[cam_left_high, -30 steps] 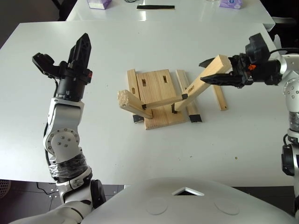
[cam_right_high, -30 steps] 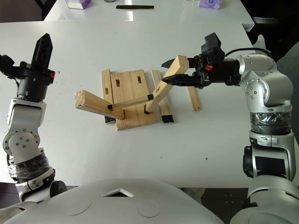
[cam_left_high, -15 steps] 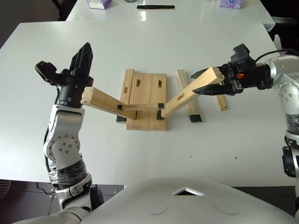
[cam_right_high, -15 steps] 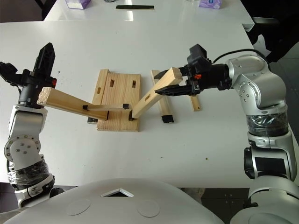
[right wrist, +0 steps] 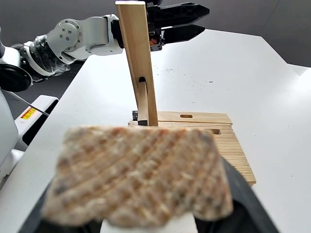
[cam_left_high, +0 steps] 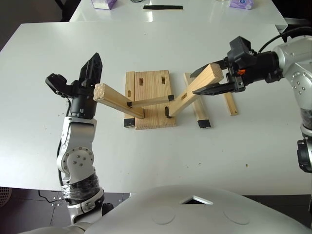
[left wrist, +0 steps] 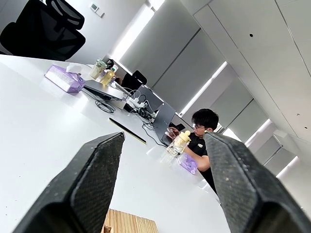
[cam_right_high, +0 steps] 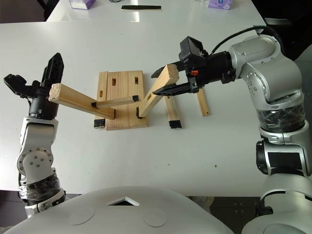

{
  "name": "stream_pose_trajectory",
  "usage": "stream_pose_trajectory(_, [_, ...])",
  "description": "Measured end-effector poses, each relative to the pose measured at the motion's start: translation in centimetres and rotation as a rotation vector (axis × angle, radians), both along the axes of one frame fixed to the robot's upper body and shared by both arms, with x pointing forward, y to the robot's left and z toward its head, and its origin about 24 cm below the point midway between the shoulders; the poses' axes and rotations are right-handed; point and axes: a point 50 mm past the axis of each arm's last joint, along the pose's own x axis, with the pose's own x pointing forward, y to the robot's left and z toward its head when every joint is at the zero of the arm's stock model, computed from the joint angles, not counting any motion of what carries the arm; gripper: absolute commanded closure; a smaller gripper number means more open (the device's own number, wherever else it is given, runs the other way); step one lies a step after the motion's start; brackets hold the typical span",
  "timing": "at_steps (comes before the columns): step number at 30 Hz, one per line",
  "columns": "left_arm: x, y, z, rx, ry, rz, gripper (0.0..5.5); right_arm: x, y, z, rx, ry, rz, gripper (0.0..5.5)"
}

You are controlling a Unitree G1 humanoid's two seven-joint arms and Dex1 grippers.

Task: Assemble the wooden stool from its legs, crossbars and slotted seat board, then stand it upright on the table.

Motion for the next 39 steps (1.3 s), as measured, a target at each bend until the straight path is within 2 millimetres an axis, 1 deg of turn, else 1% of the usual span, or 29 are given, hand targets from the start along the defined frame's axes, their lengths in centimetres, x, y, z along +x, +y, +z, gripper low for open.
stream_pose_trajectory(3, [-0.3,-0.1,-0.4,0.004,0.016,0.003,2.46,0.7,0.0,0.4,-0.027,-0.029,-0.021,3.47])
stream_pose_trajectory(8, [-0.2,-0.4,-0.5,0.012,0.013,0.014,2.46,0.8,0.6,0.6,-0.043,-0.040,0.001,3.47])
stream_pose_trajectory(12, [-0.5,-0.4,-0.9,0.008,0.025,0.033,2.46,0.7,0.8,0.7,-0.020,0.035,0.007,3.47])
stream_pose_trajectory(15, [-0.7,-0.4,-1.2,0.009,0.034,0.045,2.46,0.7,0.9,0.9,-0.013,0.057,0.018,3.47])
stream_pose_trajectory(18, [-0.5,-0.3,-1.7,0.014,0.053,0.053,2.46,0.9,0.7,0.6,-0.011,0.108,0.006,3.47])
stream_pose_trajectory(21, [-0.3,-0.4,-1.8,0.019,0.059,0.054,2.46,1.5,0.9,0.5,-0.005,0.133,-0.015,3.47])
stream_pose_trajectory(23, [-0.2,-0.6,-2.0,0.022,0.061,0.048,2.46,1.8,1.3,0.1,-0.006,0.153,-0.026,3.47])
stream_pose_trajectory(27, [0.0,-1.2,-2.4,0.025,0.064,0.027,2.46,2.4,1.4,0.0,-0.008,0.177,-0.039,3.47])
stream_pose_trajectory(33, [0.2,-2.3,-2.8,0.050,0.076,0.000,2.46,2.7,1.9,0.3,-0.049,0.155,-0.032,3.47])
stream_pose_trajectory(39, [-0.3,-2.9,-3.6,0.069,0.107,0.006,2.46,2.1,3.1,0.9,-0.115,0.077,-0.004,3.46])
